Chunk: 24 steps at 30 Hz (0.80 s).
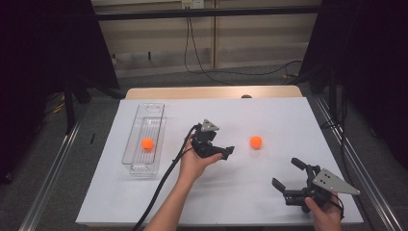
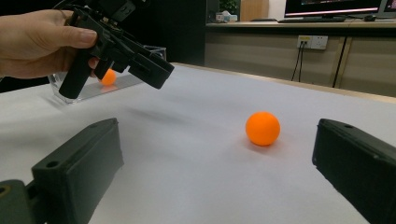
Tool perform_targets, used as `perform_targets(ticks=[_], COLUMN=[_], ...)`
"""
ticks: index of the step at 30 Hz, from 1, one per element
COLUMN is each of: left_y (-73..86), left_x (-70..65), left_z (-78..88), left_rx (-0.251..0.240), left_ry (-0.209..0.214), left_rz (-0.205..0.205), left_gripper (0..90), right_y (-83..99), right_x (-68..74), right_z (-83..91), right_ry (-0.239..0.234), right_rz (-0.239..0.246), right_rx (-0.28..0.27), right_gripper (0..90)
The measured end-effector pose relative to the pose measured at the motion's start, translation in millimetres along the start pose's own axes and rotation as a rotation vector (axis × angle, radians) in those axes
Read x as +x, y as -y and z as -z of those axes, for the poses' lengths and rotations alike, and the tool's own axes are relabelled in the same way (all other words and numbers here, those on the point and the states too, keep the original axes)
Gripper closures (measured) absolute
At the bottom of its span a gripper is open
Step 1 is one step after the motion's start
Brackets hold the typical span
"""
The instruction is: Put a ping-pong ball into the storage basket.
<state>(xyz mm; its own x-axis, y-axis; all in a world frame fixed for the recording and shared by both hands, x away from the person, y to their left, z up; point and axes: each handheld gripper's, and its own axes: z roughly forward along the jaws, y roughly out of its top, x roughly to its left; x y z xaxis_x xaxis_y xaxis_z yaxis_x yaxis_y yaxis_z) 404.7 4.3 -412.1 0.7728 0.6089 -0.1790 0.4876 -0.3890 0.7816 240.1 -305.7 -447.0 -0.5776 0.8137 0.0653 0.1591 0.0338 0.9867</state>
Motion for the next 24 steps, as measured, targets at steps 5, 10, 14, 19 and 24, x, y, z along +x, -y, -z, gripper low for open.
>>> perform_targets(ticks=[5, 10, 14, 19, 24], left_y=[-0.1, -2.0, -2.5, -3.0, -3.8], left_x=[-1.9, -3.5, -4.7, -5.8, -6.9], left_z=[-4.0, -6.1, -8.7, -10.4, -11.6], left_rx=[0.0, -0.002, -0.001, -0.002, 0.002], left_ry=[0.005, 0.008, 0.009, 0.009, 0.011], left_rz=[0.001, -0.002, 0.0, -0.003, -0.007], left_gripper=[10.1, 10.1, 10.1, 10.1, 10.1], right_y=[-0.2, -0.2, -0.2, -0.3, -0.3], right_x=[0.1, 0.1, 0.0, 0.1, 0.2], right_z=[0.2, 0.2, 0.2, 0.4, 0.2], right_ry=[-0.002, -0.002, -0.002, -0.004, -0.004], right_rz=[-0.001, 0.0, -0.003, 0.0, 0.0], right_rx=[-0.001, -0.001, -0.001, -0.001, 0.0], right_gripper=[1.2, 1.2, 1.2, 1.2, 1.2])
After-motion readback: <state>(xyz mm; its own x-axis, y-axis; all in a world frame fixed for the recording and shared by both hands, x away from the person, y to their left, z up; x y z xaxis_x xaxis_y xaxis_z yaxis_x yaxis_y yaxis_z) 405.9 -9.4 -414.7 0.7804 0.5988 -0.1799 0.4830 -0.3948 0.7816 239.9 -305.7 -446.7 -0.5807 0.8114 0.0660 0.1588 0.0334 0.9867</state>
